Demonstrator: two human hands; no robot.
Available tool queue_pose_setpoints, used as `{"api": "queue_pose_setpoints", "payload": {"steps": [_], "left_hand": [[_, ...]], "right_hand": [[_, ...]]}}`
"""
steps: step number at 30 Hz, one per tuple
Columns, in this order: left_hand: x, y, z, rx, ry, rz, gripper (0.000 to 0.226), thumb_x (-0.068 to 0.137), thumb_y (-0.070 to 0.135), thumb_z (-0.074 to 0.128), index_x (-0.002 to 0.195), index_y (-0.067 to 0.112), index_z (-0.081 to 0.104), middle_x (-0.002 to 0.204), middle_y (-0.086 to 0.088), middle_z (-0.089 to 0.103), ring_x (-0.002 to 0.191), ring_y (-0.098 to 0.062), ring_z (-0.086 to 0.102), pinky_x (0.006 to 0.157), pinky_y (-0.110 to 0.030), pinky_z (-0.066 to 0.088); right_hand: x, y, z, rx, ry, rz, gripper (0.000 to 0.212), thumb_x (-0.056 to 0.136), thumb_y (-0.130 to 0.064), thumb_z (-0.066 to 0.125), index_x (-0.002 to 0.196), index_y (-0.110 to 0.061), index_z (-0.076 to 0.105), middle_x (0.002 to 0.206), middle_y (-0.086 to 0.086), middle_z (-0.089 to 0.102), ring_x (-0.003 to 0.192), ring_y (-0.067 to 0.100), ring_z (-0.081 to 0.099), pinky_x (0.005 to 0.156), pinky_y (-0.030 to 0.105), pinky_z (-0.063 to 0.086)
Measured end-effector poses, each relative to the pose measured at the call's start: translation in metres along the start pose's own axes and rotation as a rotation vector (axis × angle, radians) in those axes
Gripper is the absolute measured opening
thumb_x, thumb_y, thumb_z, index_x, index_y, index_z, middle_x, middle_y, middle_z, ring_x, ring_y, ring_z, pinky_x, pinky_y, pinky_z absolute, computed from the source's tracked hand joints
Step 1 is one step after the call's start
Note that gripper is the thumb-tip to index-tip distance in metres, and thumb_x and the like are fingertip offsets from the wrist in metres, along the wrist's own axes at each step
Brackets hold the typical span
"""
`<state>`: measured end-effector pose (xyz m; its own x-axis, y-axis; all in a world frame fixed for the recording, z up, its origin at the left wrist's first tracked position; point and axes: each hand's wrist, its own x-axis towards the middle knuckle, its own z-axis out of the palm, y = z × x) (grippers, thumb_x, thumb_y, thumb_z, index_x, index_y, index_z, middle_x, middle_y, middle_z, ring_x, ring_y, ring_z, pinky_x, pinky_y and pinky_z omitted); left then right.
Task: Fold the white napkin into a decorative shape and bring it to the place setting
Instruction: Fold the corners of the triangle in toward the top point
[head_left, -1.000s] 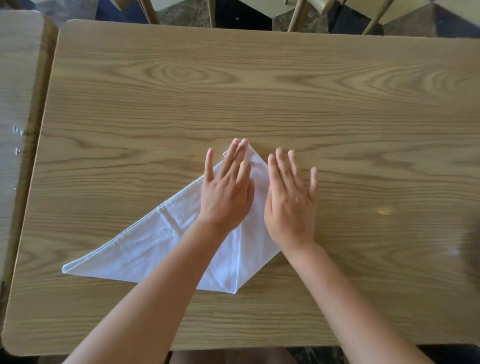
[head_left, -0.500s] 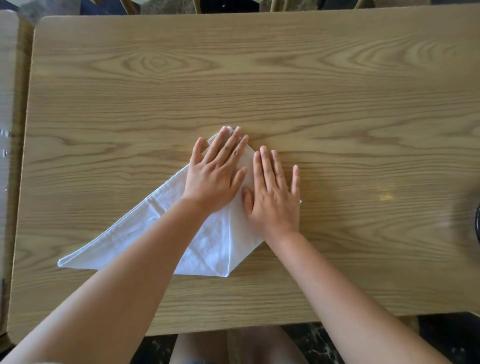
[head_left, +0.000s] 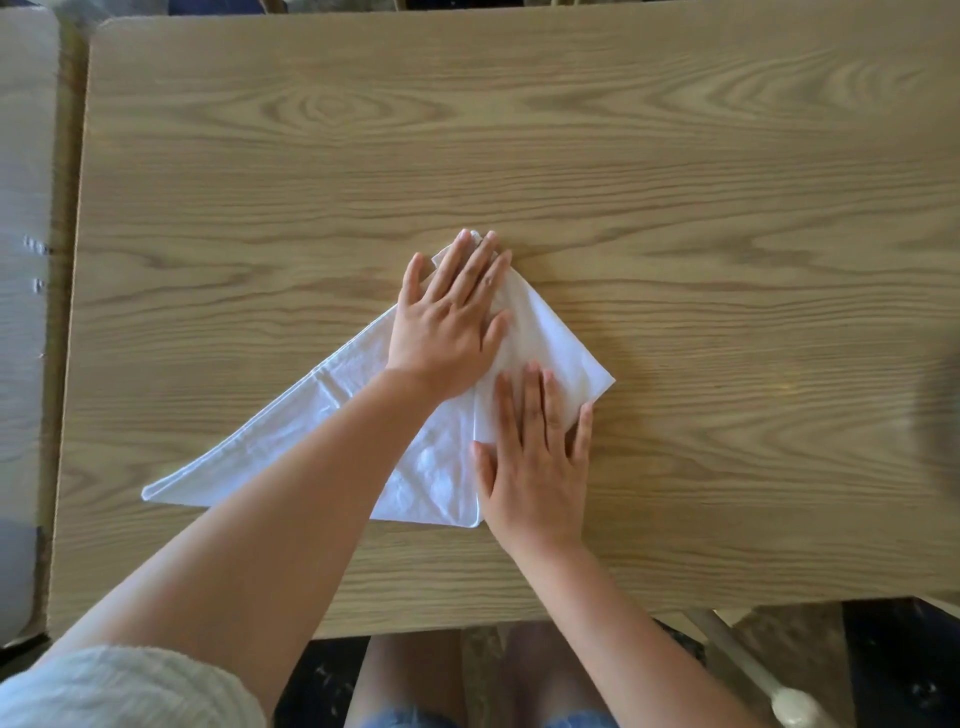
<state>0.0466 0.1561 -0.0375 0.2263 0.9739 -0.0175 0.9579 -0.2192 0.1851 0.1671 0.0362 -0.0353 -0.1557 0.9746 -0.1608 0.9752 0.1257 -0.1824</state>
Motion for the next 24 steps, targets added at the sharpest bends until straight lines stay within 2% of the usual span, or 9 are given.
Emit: {"api": "queue_pose_setpoints", "payload": {"steps": [4,8,11,13,16,18,20,23,24], "left_hand": [[-0.001,0.000,-0.001,0.001,-0.007,-0.009,0.059,0.092,0.044,0.025,0.146,0.022,0.027,0.156,0.005,0.021,0.144,-0.014,0.013,0.113,-0.045,0.010],[-0.001,-0.002,-0.001,-0.005,-0.022,0.003,0.061,0.092,0.045,0.022,0.147,0.020,0.024,0.156,0.003,0.018,0.144,-0.014,0.012,0.113,-0.044,0.008],[-0.011,0.000,-0.004,-0.037,0.034,-0.026,0.060,0.094,0.042,0.023,0.147,0.015,0.023,0.156,-0.002,0.018,0.144,-0.015,0.014,0.114,-0.048,0.005],[-0.036,0.003,-0.007,-0.077,0.098,-0.074,0.058,0.095,0.038,0.027,0.147,0.015,0.023,0.156,-0.003,0.020,0.143,-0.016,0.015,0.113,-0.051,0.004],[-0.087,0.009,-0.008,-0.110,0.109,-0.163,0.058,0.094,0.037,0.032,0.147,0.017,0.022,0.155,-0.001,0.018,0.143,-0.016,0.013,0.114,-0.051,0.004],[-0.119,0.006,-0.004,-0.084,0.065,-0.226,0.058,0.093,0.037,0.033,0.147,0.018,0.023,0.155,0.000,0.016,0.143,-0.014,0.012,0.114,-0.051,0.006],[-0.143,-0.003,0.000,-0.085,0.004,-0.284,0.059,0.092,0.039,0.031,0.147,0.018,0.023,0.155,0.000,0.015,0.143,-0.012,0.009,0.114,-0.047,0.008],[-0.162,-0.027,-0.003,-0.062,-0.036,-0.377,0.061,0.093,0.041,0.027,0.148,0.019,0.017,0.155,0.002,0.010,0.143,-0.009,0.003,0.115,-0.040,0.003],[-0.183,-0.038,-0.009,-0.050,-0.022,-0.465,0.062,0.093,0.043,0.024,0.149,0.019,0.014,0.156,0.002,0.009,0.142,-0.008,0.002,0.115,-0.039,0.000]], "right_hand": [[-0.021,0.007,-0.001,-0.024,-0.007,-0.055,0.064,0.092,-0.045,0.030,0.147,-0.016,0.017,0.154,0.012,0.016,0.143,0.024,0.011,0.112,0.054,0.008],[-0.023,0.009,0.001,-0.052,-0.017,-0.056,0.066,0.091,-0.046,0.029,0.148,-0.016,0.016,0.154,0.015,0.017,0.143,0.025,0.010,0.111,0.054,0.005],[-0.022,0.008,0.000,-0.042,-0.024,-0.031,0.066,0.089,-0.045,0.029,0.148,-0.018,0.017,0.154,0.015,0.017,0.143,0.025,0.012,0.111,0.054,0.006],[-0.023,0.006,0.000,-0.051,-0.030,-0.036,0.064,0.090,-0.044,0.028,0.148,-0.018,0.019,0.154,0.015,0.019,0.142,0.025,0.013,0.110,0.054,0.007],[-0.024,0.006,0.003,-0.025,-0.018,-0.038,0.062,0.092,-0.046,0.023,0.147,-0.017,0.019,0.153,0.015,0.020,0.142,0.024,0.011,0.111,0.055,0.005],[-0.024,0.007,0.002,-0.015,-0.012,-0.048,0.064,0.092,-0.047,0.024,0.147,-0.016,0.017,0.154,0.016,0.016,0.143,0.025,0.009,0.111,0.055,0.005],[-0.021,0.010,0.001,-0.048,0.007,-0.042,0.065,0.091,-0.045,0.028,0.147,-0.014,0.019,0.154,0.018,0.016,0.143,0.028,0.011,0.111,0.058,0.011],[-0.016,0.018,0.000,-0.061,0.002,-0.015,0.066,0.091,-0.043,0.030,0.148,-0.013,0.018,0.154,0.019,0.014,0.143,0.028,0.010,0.111,0.059,0.013],[-0.023,0.010,0.000,-0.079,0.005,-0.060,0.065,0.092,-0.044,0.029,0.148,-0.013,0.017,0.154,0.018,0.013,0.143,0.028,0.009,0.111,0.059,0.013]]}}
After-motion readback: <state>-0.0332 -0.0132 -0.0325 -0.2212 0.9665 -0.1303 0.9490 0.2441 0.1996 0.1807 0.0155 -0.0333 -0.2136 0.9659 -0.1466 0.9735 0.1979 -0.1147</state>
